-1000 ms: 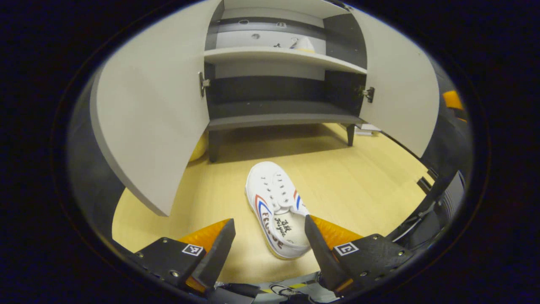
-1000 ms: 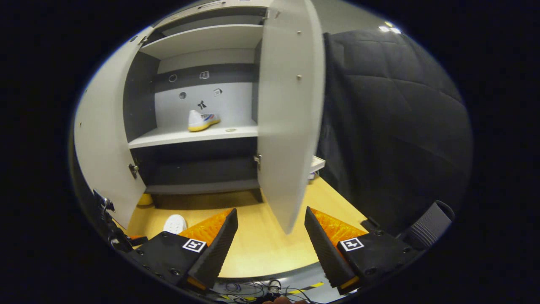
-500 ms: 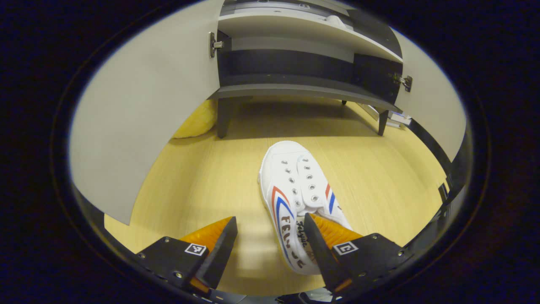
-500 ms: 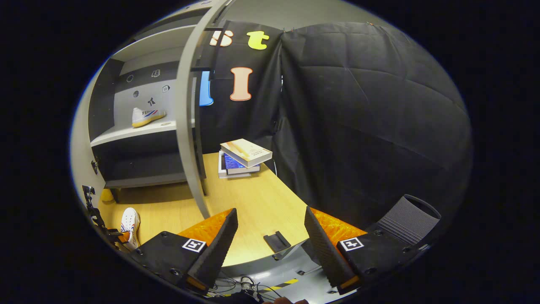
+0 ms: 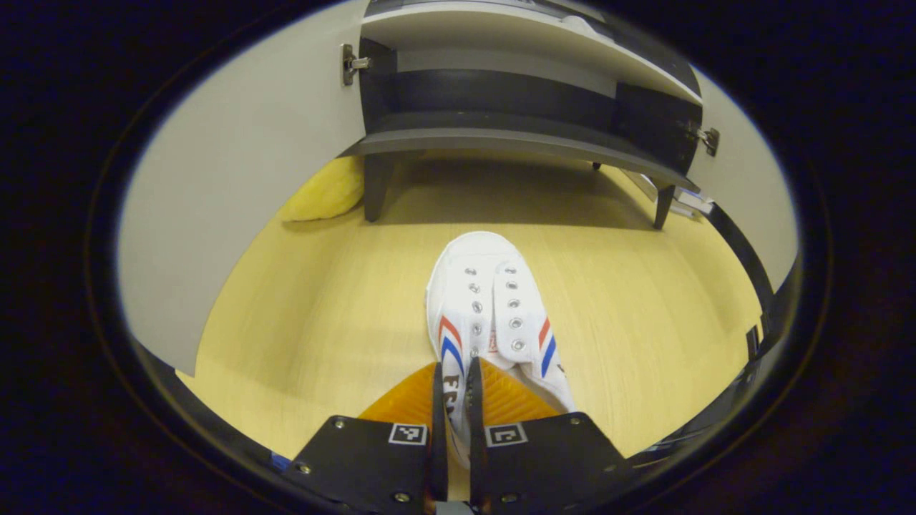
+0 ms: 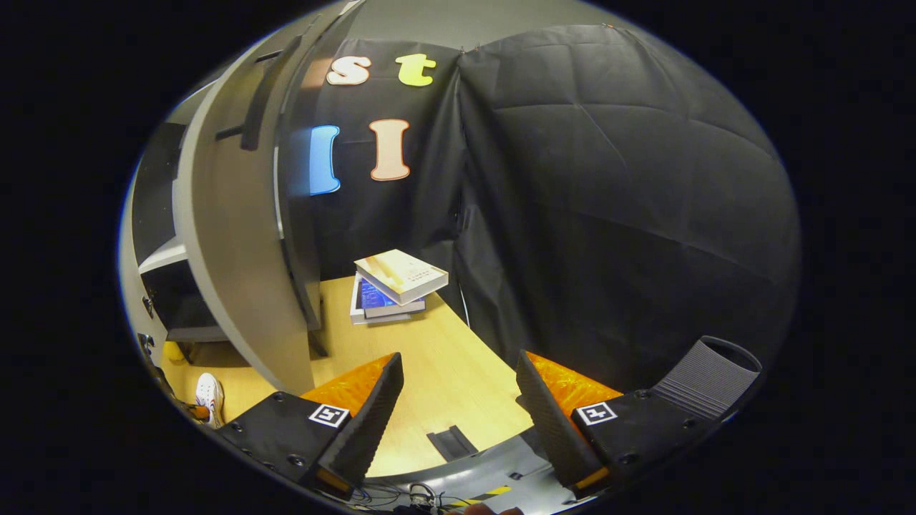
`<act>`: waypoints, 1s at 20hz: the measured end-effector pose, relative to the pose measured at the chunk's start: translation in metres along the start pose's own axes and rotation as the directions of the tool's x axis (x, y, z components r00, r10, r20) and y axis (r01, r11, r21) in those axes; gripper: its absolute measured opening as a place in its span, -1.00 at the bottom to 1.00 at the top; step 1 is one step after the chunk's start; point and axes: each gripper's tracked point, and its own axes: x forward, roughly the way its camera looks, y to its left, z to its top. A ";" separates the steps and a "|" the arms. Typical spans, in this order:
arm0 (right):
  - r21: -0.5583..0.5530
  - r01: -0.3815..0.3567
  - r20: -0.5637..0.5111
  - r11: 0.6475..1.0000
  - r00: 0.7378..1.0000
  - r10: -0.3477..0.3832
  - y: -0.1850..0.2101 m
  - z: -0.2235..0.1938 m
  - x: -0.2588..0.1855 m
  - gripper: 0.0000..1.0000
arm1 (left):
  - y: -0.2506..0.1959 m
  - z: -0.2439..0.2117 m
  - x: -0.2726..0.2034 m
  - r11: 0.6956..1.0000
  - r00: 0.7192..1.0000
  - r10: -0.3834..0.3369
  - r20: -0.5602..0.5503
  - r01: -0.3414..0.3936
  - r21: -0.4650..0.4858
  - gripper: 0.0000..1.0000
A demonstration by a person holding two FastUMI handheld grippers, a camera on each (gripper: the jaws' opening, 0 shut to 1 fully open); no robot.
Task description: Grab one shoe with the right hand and put it into the shoe cabinet, grab the other shoe with the left hand and put it into the shoe cabinet; then close the right door with the right hand and the left door with the left hand.
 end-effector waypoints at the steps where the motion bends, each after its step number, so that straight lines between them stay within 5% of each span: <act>1: -0.005 0.001 0.006 1.000 1.000 -0.001 -0.004 0.002 0.010 0.99 | 0.004 0.004 -0.003 0.999 1.000 0.021 0.007 -0.021 0.025 -0.70; 3: -0.008 -0.001 0.007 1.000 1.000 0.001 -0.010 0.004 0.029 0.98 | 0.000 0.005 -0.003 0.998 0.999 0.045 -0.007 -0.044 0.047 -0.94; 8: 0.011 -0.032 0.025 0.999 0.999 0.032 -0.010 0.020 0.073 0.99 | -0.001 0.012 -0.010 0.996 0.999 0.045 0.009 -0.044 -0.078 -0.96; 20: -0.026 -0.107 0.035 0.994 0.994 0.108 0.009 0.033 0.117 0.89 | -0.006 0.097 -0.091 0.991 0.965 0.054 0.257 -0.020 -0.133 -0.96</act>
